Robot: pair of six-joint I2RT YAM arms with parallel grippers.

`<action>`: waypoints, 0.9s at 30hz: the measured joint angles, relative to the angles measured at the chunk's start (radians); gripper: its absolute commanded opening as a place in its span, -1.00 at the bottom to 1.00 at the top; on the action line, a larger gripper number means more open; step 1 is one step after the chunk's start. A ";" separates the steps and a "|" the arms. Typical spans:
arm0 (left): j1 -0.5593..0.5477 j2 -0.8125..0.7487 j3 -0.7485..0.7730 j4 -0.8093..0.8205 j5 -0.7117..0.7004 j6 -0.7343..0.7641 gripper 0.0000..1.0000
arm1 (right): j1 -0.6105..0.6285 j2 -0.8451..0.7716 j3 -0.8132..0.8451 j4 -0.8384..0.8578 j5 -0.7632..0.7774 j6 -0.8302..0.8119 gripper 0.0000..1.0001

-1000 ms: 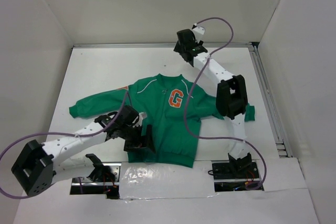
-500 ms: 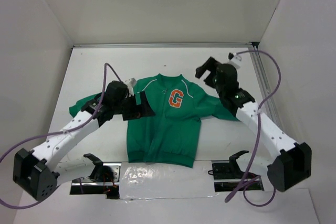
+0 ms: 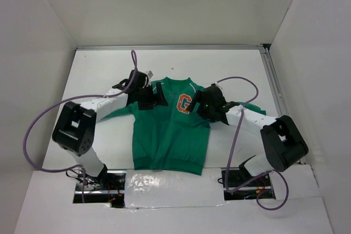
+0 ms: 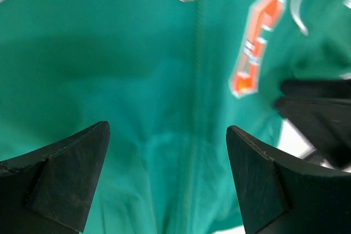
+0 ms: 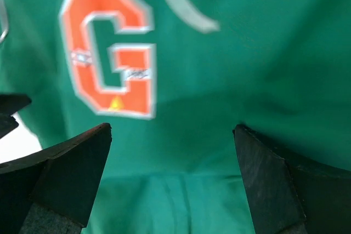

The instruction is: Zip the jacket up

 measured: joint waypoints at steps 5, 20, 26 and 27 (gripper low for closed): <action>0.060 0.116 0.014 0.004 0.004 -0.004 0.99 | -0.105 0.005 -0.042 -0.024 0.033 0.064 0.99; 0.267 0.039 -0.057 0.000 0.053 -0.036 0.99 | -0.164 -0.110 -0.090 -0.104 0.144 0.068 0.99; 0.271 -0.181 0.021 -0.060 0.050 0.021 0.99 | -0.149 -0.400 0.013 -0.143 0.270 -0.003 0.99; 0.270 -0.222 0.041 -0.064 0.050 0.026 0.99 | -0.150 -0.450 0.041 -0.144 0.292 -0.013 0.99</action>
